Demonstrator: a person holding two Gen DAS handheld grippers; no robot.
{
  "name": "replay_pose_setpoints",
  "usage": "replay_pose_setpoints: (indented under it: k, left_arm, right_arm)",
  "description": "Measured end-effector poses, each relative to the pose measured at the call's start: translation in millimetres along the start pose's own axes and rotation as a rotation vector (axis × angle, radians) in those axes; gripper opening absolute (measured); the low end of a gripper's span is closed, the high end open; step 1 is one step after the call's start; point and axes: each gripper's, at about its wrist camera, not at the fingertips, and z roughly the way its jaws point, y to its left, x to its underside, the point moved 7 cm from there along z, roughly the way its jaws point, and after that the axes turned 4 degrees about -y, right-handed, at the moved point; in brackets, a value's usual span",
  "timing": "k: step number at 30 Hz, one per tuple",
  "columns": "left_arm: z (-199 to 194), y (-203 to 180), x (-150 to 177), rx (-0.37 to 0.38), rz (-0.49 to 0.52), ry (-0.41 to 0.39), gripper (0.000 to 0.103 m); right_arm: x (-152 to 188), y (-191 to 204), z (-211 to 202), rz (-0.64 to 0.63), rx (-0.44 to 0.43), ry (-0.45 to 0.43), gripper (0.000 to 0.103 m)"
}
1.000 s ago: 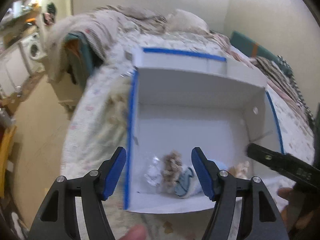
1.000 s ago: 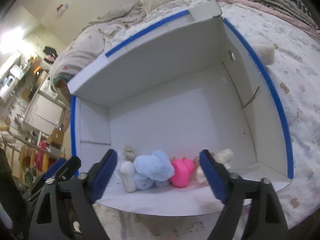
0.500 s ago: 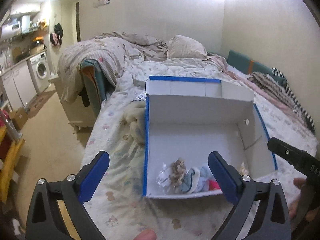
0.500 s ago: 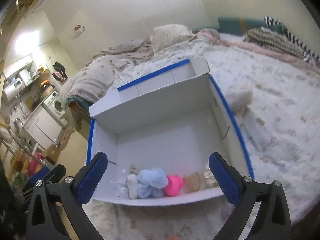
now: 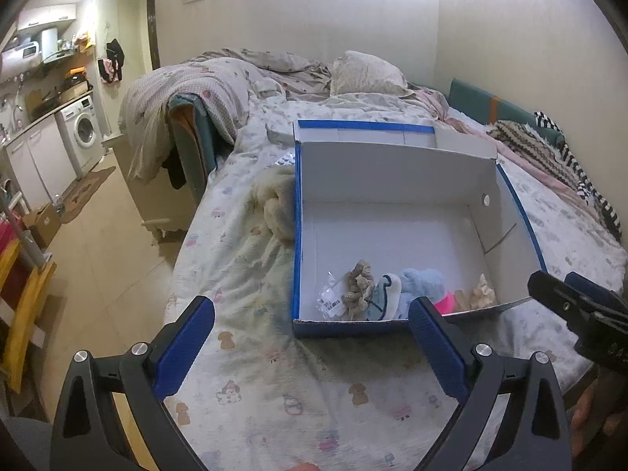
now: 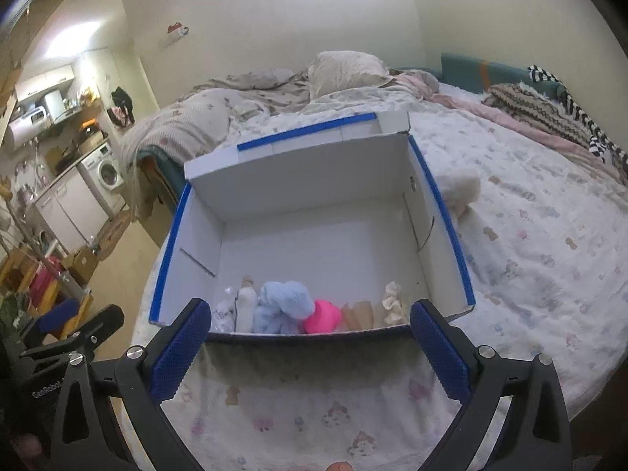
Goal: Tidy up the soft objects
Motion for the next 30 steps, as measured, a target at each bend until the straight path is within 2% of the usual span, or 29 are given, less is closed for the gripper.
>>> replay_pose_setpoints:
  k: [7, 10, 30]
  left_arm:
    - [9.9, -1.2, 0.9, 0.018, -0.027, 0.026, 0.099]
    - [12.2, -3.4, 0.0, -0.001, -0.016, 0.023, 0.099]
    - [10.5, -7.7, -0.4, 0.025, -0.011, 0.013, 0.099]
  right_arm:
    - [9.8, -0.4, 14.2, -0.029, 0.013, 0.029, 0.103]
    - [9.5, 0.0, 17.9, -0.04, 0.025, 0.026, 0.103]
    - [11.9, -6.5, 20.1, -0.034, 0.033, 0.04, 0.103]
